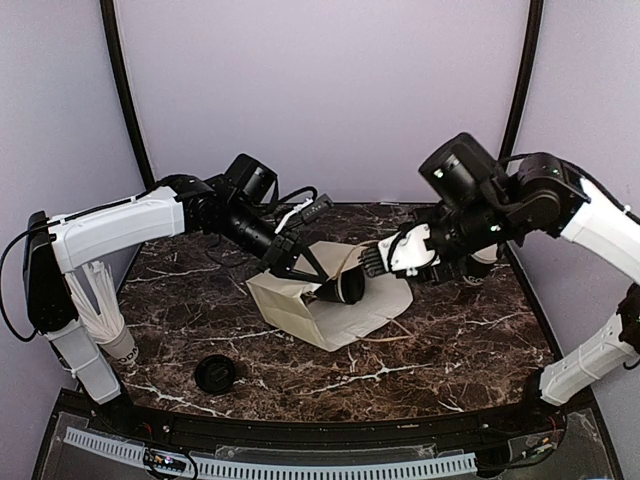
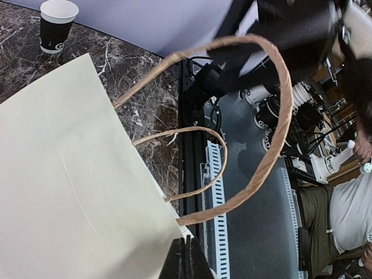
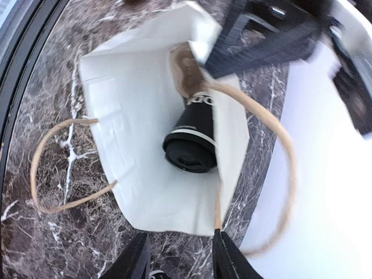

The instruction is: Pack the takeout coffee

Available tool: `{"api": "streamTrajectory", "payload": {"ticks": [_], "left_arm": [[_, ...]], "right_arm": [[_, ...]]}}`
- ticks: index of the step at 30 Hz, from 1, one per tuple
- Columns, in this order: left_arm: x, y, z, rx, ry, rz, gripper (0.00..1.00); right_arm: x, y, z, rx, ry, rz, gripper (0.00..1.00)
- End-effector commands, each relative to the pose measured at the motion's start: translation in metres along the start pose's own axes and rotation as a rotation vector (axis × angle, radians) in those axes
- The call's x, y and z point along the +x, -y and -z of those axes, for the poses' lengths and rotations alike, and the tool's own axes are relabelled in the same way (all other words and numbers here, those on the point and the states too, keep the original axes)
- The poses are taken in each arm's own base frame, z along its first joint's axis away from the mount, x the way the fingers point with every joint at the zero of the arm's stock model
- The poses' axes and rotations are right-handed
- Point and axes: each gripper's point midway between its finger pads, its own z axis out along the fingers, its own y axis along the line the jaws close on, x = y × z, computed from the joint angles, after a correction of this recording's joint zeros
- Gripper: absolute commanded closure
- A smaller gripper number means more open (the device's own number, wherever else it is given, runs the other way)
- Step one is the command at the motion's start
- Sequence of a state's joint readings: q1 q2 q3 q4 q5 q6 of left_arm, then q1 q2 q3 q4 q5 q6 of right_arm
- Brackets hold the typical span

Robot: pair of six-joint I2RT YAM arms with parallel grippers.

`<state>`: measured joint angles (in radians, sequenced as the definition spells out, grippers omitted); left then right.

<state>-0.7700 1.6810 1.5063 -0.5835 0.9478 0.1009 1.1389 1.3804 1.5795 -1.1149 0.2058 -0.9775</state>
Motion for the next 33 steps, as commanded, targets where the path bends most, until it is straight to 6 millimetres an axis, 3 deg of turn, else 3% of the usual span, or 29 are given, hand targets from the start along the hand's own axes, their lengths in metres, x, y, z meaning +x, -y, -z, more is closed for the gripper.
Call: {"api": "streamTrajectory", "payload": {"ticks": [1,5,6,11,15,20,22,23,25,26,28,30,33], "left_arm": [[-0.014,0.015,0.013,0.029,0.037,-0.065,1.0],[-0.022,0.019,0.017,0.043,0.057,-0.084,1.0],[-0.023,0.02,0.017,0.044,0.061,-0.087,1.0],[-0.028,0.024,0.019,0.057,0.078,-0.097,1.0],[-0.03,0.025,0.019,0.065,0.077,-0.085,1.0],[-0.033,0.024,0.02,0.054,0.083,-0.078,1.0],[-0.033,0.025,0.02,0.054,0.086,-0.079,1.0],[-0.033,0.025,0.02,0.053,0.087,-0.078,1.0],[-0.031,0.023,0.02,0.047,0.083,-0.074,1.0],[-0.031,0.02,0.019,0.03,0.079,-0.07,1.0],[-0.03,0.009,0.021,-0.048,0.073,-0.054,0.97],[-0.03,-0.003,0.029,-0.177,0.076,-0.035,0.86],[-0.039,0.002,0.052,-0.38,0.135,-0.055,0.76]], "right_arm": [[0.011,0.014,0.04,-0.019,0.19,-0.233,0.57],[0.035,0.023,0.028,-0.009,0.193,-0.452,0.49],[0.045,0.023,0.017,-0.016,0.181,-0.541,0.38],[0.079,-0.002,-0.034,-0.191,0.154,-0.835,0.32],[0.089,0.007,-0.058,-0.286,0.196,-1.014,0.32],[0.083,0.017,-0.068,-0.339,0.261,-1.055,0.32],[0.084,0.019,-0.074,-0.329,0.269,-1.086,0.37],[0.085,0.02,-0.078,-0.321,0.271,-1.102,0.47],[0.087,0.021,-0.083,-0.316,0.269,-1.13,0.88],[0.086,0.023,-0.084,-0.313,0.272,-1.139,1.0],[0.082,0.027,-0.079,-0.311,0.303,-1.15,1.0],[0.078,0.032,-0.072,-0.305,0.33,-1.17,1.0],[0.075,0.033,-0.067,-0.314,0.348,-1.193,1.0]]}}
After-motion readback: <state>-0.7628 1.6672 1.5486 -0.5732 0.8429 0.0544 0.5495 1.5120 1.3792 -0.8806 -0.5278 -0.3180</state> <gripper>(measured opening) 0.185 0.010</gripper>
